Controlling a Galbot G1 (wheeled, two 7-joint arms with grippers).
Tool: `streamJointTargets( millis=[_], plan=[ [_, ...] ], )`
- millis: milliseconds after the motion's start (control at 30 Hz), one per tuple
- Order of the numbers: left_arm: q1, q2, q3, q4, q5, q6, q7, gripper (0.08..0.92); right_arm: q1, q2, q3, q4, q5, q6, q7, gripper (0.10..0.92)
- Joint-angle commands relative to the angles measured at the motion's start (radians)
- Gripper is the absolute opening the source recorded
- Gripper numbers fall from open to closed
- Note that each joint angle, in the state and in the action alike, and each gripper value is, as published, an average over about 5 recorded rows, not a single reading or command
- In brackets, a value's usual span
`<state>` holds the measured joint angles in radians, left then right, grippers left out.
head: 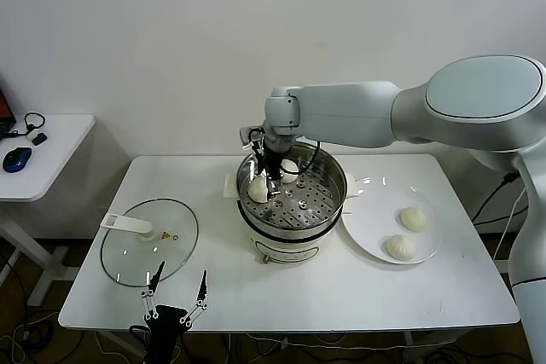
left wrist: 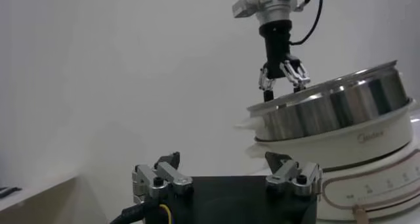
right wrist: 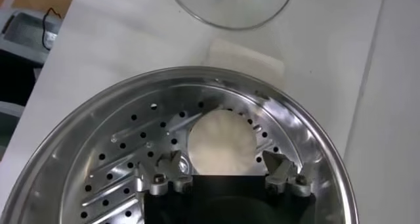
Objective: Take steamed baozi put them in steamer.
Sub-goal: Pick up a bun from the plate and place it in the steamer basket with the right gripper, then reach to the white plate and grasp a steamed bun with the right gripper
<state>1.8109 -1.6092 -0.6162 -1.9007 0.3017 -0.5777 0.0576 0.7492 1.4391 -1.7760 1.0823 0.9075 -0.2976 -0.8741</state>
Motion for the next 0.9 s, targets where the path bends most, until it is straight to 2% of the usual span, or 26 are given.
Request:
streamJointTargets(
  millis=[33,400,900],
  plan=[
    [0.003,-0.025,0.003,-0.007,0.004,0.003,0.001,0.823,0.070,-0.043,-0.018,0.054,0.019,0.009,-0.020,0.822],
    [0.011,-0.024,0.011,-0.011,0.014,-0.001,0.000,0.823,0.263,-0.242,-0.122,0.150,-0.008,0.108,-0.163,0.823],
    [0.022,-0.021,0.020,-0.016,0.024,-0.006,-0.007,0.823,0.256,-0.555,-0.215,0.190,-0.244,0.199,-0.212,0.823]
  ],
)
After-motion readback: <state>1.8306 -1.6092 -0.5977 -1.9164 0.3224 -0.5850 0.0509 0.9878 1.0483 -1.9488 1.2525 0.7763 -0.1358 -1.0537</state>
